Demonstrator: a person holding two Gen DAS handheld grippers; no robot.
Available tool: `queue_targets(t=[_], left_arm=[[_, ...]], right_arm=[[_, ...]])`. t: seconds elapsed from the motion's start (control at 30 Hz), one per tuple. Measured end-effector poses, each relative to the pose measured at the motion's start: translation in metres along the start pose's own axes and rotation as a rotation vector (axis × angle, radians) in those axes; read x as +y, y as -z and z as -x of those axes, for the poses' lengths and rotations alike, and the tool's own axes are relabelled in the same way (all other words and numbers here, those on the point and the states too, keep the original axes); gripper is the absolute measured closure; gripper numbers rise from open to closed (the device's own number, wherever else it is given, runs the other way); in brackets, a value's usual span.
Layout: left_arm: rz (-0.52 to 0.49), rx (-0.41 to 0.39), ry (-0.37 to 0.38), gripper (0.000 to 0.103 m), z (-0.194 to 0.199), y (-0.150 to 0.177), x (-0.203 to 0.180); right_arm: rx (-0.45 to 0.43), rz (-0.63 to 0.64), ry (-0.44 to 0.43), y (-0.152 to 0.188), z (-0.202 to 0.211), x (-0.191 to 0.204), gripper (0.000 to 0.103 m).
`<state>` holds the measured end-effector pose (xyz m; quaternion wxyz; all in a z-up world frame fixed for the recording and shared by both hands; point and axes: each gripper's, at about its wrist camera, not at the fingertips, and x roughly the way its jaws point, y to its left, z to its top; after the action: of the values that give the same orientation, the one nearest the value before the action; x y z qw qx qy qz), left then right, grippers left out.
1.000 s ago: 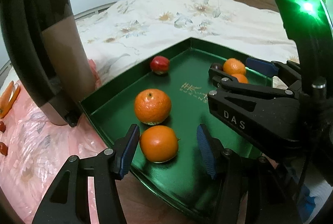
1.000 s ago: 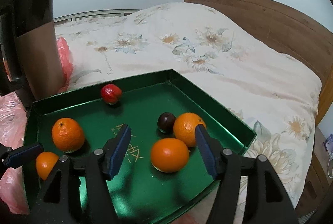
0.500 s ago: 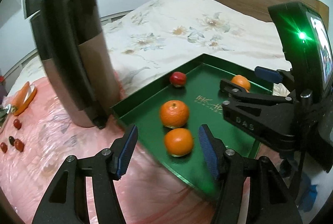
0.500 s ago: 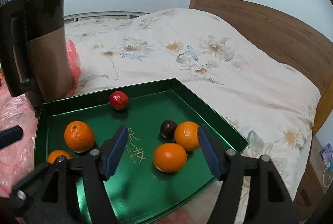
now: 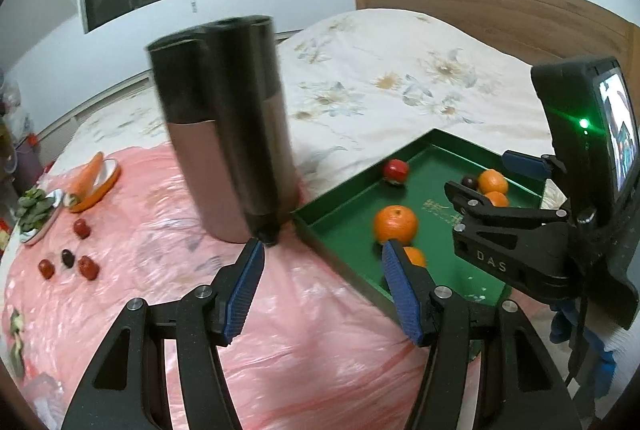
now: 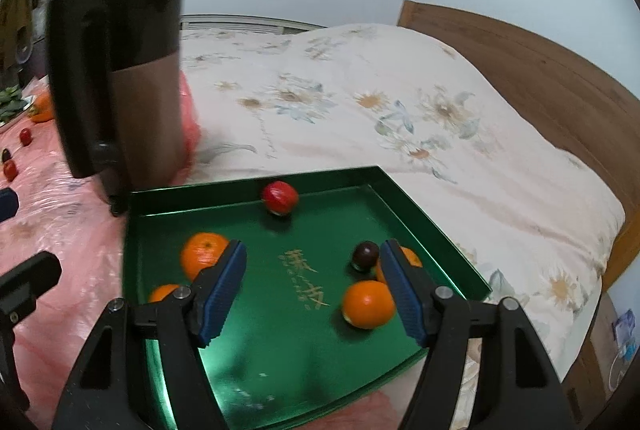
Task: Organize fruits
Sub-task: 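Lift both open grippers away from the green tray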
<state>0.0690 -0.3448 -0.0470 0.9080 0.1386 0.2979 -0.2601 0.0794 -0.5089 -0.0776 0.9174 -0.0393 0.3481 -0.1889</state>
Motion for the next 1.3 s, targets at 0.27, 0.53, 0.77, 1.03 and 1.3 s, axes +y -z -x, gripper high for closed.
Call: queue_targets(t=[0.27, 0.53, 0.77, 1.03, 1.3], left_arm=[[0.027, 0.011, -0.059, 0.047, 0.018, 0.009, 0.024], [0.05, 0.038, -0.106, 0.047, 0.035, 0.027, 0.051], [0.089, 0.051, -0.153, 0.047, 0.046, 0.038, 0.078], [0.095, 0.07, -0.171, 0.047, 0.05, 0.052, 0.09], [0.094, 0.093, -0.153, 0.046, 0.043, 0.06, 0.089]], right_arm=[[0.017, 0.046, -0.066, -0.006, 0.017, 0.032, 0.0], [0.098, 0.068, -0.138, 0.01, 0.039, 0.061, 0.0], [0.179, 0.179, -0.249, 0.036, 0.069, 0.105, 0.0], [0.241, 0.249, -0.292, 0.063, 0.093, 0.122, 0.0], [0.303, 0.258, -0.255, 0.087, 0.098, 0.11, 0.0]])
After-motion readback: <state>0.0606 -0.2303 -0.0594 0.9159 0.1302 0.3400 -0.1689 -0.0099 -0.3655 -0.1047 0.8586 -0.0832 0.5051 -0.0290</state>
